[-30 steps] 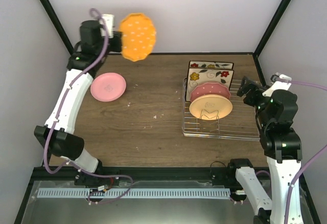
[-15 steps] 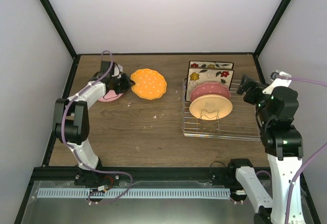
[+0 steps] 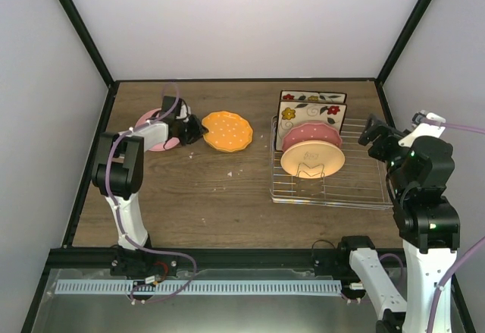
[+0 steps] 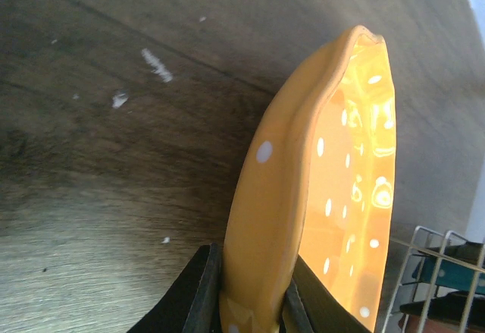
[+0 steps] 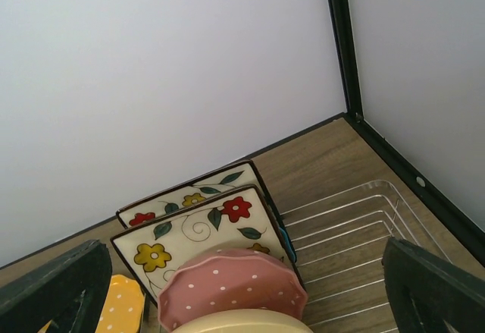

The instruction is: Unload the plates from the dish rack

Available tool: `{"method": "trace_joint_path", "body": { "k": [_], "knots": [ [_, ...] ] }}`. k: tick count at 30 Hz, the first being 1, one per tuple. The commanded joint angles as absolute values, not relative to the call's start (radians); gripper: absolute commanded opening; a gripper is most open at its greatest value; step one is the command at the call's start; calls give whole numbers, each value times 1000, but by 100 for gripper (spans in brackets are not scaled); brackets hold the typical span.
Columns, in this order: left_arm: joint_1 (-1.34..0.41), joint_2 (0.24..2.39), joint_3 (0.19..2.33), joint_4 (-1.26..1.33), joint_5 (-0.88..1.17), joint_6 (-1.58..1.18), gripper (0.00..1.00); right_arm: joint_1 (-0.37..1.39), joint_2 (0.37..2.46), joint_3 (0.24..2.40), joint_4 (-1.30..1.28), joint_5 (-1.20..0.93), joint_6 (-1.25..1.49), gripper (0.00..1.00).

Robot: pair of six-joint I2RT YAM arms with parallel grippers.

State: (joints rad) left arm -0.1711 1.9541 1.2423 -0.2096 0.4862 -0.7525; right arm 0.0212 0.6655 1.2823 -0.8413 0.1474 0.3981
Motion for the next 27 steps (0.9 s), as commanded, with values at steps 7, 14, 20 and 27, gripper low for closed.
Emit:
{"method": "trace_joint_path", "body": {
  "k": [7,14,20,27],
  "knots": [
    [-176,1962,1280,-138,518,-781,34,15,657,1318,-867,170,418,100],
    [-182,1974,1267,-146,518,-773,73,16,654,1314,-868,173,421,100],
    [-187,1969,1277,-172,496,-759,96,15,648,1303,-869,174,426,100],
    [-187,1898,1360,-299,331,-646,100,15,643,1288,-862,167,431,100]
  ]
}}
